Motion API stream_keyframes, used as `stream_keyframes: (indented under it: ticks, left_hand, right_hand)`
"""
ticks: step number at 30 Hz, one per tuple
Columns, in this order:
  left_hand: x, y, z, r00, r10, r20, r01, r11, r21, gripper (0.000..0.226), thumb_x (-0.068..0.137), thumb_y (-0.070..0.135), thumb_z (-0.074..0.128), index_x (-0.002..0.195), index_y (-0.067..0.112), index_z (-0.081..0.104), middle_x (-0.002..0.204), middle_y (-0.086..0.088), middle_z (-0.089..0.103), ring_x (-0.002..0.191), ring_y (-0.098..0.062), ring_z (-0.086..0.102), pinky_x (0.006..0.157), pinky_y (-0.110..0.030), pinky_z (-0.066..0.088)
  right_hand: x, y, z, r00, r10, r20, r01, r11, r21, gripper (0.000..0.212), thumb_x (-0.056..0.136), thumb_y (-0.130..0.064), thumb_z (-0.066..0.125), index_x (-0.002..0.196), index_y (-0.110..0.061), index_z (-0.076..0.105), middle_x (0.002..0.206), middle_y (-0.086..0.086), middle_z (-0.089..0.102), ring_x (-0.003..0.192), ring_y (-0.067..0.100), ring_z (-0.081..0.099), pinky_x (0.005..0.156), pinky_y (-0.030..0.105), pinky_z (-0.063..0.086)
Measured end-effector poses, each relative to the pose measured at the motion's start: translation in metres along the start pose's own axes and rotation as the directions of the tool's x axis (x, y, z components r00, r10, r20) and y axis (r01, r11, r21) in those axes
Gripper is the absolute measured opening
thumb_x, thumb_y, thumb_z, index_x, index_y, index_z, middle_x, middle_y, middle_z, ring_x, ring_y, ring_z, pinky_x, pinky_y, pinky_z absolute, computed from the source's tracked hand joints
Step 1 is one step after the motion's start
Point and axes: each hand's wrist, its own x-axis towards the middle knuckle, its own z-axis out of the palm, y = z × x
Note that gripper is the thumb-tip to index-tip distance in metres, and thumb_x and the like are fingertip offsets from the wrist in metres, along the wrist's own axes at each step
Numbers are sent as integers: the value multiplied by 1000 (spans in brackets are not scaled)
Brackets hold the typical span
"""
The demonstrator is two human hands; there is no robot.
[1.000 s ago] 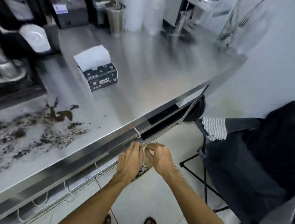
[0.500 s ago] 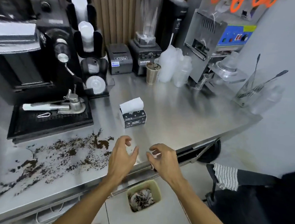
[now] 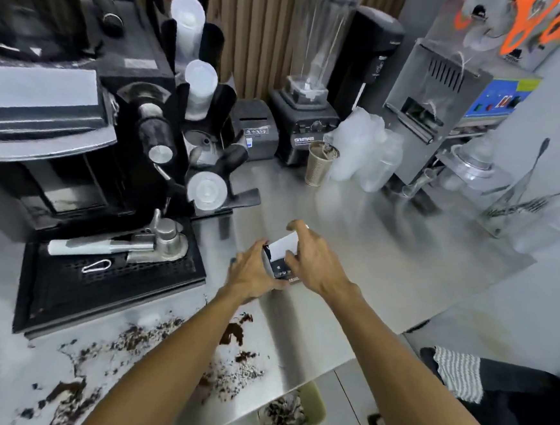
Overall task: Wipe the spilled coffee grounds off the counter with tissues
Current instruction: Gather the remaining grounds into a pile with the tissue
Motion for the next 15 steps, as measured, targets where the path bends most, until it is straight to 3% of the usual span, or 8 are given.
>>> stream_keyframes:
  ticks: [3,7,11,15]
  left_hand:
    - [-1,-7,0,999,29,-19,-29,1000,6,102,55,52,84,140,29,32,124,4,55,114,-23,39,98,-42,41]
    - [-3,-14,-1,998,51,-27,-51,999,-2,100,52,54,84,136,31,35,120,8,56,111,-22,40,96,-41,42]
    - [-3,-16,-5,997,69,-22,-69,998,1,101,50,57,81,137,31,36,124,10,55,112,-22,40,100,-39,38]
    - [-5,-14,-8,998,67,-16,-67,998,15,101,52,56,81,139,31,35,130,10,52,118,-24,39,103,-39,36]
  right_hand:
    - [23,-8,-3,993,0,118,20,984,-175,43,89,-16,53,130,-19,38,116,14,58,97,38,56,77,44,48]
    - [32,-8,2,989,-28,145,63,969,-240,20,93,-14,49,113,-13,49,108,13,64,93,37,59,74,38,44]
    - [27,-5,-1,995,-91,50,97,986,-132,8,93,-16,50,101,-17,50,95,5,62,85,32,57,64,33,38]
    - [15,-9,-20,988,-118,-101,119,993,5,2,99,-24,47,99,-21,48,90,-2,57,75,25,54,62,37,44]
